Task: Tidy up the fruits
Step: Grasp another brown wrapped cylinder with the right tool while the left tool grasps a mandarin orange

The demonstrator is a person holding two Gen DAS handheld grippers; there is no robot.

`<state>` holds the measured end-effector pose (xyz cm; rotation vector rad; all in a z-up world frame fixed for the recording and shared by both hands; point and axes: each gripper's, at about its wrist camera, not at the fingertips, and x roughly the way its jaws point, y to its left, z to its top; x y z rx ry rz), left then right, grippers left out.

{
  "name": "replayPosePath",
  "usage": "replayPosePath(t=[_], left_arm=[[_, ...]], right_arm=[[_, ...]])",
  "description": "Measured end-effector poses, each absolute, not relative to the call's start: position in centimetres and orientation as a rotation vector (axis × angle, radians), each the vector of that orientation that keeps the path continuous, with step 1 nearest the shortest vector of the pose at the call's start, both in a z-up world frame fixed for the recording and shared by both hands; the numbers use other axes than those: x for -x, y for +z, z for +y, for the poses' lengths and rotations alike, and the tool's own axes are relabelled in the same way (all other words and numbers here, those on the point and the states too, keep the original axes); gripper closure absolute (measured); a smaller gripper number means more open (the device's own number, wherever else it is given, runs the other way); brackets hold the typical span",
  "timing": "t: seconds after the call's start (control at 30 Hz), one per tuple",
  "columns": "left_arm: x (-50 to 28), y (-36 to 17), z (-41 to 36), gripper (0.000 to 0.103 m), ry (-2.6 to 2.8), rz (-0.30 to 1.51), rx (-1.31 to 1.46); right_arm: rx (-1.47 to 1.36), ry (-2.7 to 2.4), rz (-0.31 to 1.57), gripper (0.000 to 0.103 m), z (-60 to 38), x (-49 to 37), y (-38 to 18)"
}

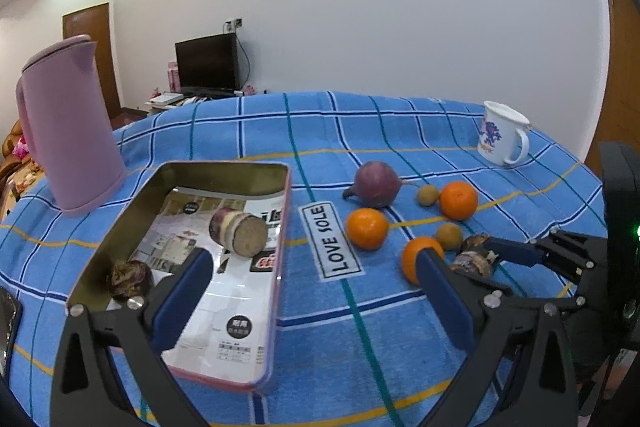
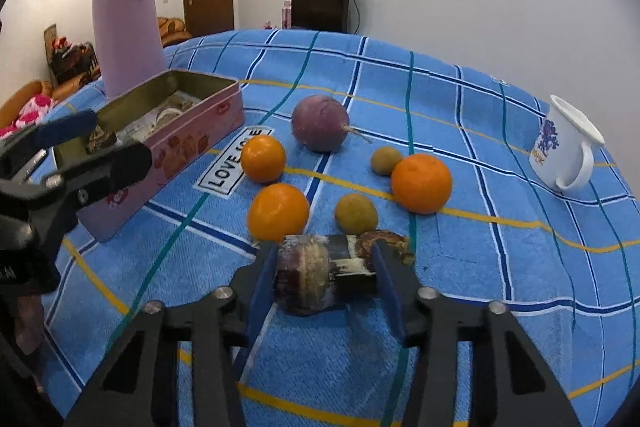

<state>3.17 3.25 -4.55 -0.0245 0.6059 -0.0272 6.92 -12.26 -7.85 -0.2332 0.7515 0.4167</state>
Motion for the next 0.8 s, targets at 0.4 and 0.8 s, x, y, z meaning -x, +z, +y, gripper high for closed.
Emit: replayPosePath(t=[0.4,0.8], left_arm=[[-5.5,-5.1,1.2,0.008,-0.110,0.674,0.044],[-8.9,-7.7,-3.9,0.043,-0.284,0.833,-0.026]], right_arm=[[0.089,0.373,0.630,0.055,-15.4,-6.9,-5.1],[-0.005,0.314,0.635,0.054,-18.9,-7.4,-5.8]])
